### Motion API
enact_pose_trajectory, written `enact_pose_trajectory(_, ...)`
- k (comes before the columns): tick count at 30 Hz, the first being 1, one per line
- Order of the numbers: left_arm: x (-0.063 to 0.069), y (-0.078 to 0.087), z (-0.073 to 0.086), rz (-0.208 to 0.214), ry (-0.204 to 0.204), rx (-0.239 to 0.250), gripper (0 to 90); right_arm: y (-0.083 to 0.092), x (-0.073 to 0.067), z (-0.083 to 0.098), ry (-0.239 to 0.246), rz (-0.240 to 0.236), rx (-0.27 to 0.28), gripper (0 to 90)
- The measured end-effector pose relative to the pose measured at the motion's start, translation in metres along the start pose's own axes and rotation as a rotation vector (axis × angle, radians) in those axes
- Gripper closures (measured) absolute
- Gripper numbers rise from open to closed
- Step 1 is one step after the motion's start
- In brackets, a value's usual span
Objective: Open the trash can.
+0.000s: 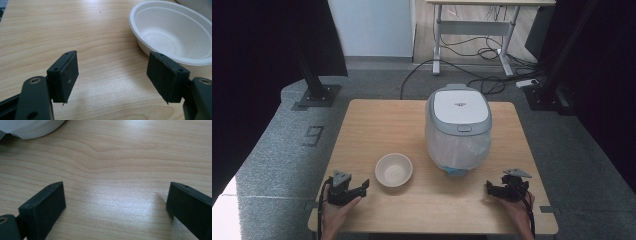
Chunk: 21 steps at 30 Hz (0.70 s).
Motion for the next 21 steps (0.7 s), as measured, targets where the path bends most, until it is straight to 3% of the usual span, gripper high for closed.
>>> enact_pose_trajectory(8,0.004,0.001,0.0,0.033,-0.005,-0.009,25.6,0.006,-0.003,0.0,-0.005,0.009,0.013,14.2)
enact_pose_trajectory(14,0.006,0.003,-0.002,0.035,-0.013,0.002,26.4,0.01,-0.005,0.001,0.014,-0.002,0.035,25.6)
enact_pose_trajectory(21,0.007,0.002,-0.002,0.033,-0.013,-0.001,26.0,0.016,-0.004,-0.001,0.014,-0.046,0.069,39.6)
Point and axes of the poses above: each handheld gripper's, and its own axes: y roughly backward along the jaws, z roughly out of its underside, x roughly to its right, the point moved 1 cm from there along -y, roughly forward along the jaws, and after that the axes turned 15 degrees about x, right-handed, at the moved point
